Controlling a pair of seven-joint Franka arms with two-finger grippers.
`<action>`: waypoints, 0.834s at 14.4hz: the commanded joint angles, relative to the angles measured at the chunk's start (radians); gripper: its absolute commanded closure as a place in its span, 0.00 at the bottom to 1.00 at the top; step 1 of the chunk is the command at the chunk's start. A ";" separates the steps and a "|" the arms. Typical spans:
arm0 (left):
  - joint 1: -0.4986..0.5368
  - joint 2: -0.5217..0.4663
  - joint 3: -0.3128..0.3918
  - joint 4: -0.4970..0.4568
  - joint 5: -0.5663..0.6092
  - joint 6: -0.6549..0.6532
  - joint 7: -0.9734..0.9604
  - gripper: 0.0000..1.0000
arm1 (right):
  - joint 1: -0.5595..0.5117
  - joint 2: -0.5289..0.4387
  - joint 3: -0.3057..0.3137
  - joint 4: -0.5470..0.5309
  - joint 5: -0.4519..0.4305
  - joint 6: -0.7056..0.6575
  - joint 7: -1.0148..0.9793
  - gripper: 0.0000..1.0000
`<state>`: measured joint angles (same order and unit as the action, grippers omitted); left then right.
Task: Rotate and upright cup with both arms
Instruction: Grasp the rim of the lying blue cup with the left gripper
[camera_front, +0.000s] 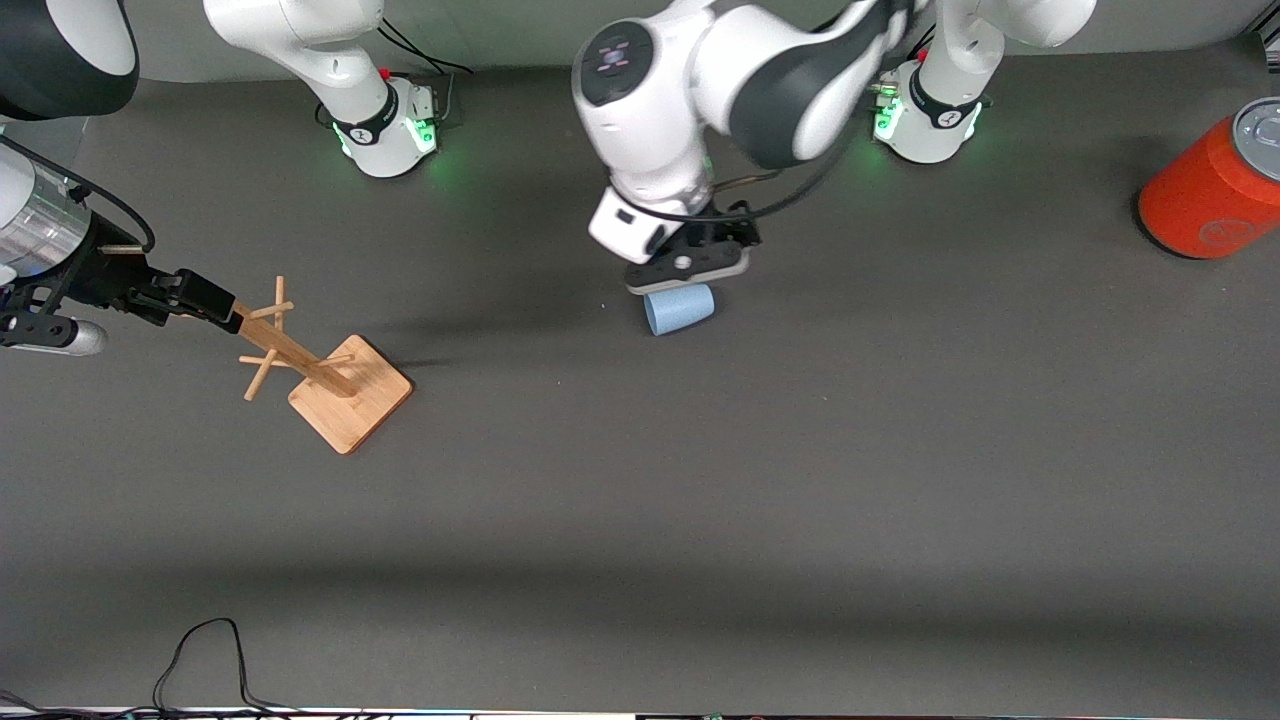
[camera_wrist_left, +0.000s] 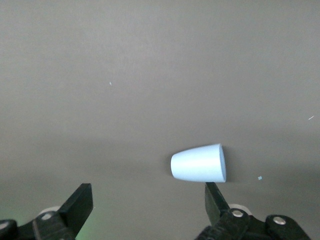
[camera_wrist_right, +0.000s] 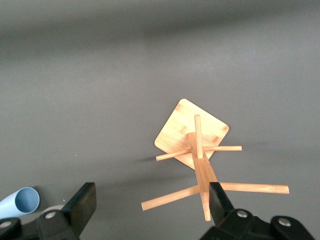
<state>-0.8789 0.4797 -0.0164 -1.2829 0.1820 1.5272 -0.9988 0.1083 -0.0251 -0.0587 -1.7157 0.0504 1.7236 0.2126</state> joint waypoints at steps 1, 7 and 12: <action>-0.095 0.196 0.021 0.196 0.068 -0.146 -0.037 0.00 | -0.001 -0.026 -0.001 -0.028 0.013 0.001 -0.033 0.00; -0.173 0.358 0.024 0.240 0.152 -0.153 -0.222 0.00 | 0.002 -0.026 0.000 -0.027 -0.029 0.005 -0.104 0.00; -0.178 0.425 0.024 0.238 0.195 -0.153 -0.271 0.00 | 0.002 -0.026 -0.004 -0.031 -0.066 0.010 -0.179 0.00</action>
<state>-1.0388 0.8658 -0.0071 -1.0899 0.3493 1.4063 -1.2480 0.1087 -0.0253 -0.0577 -1.7242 -0.0031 1.7246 0.0874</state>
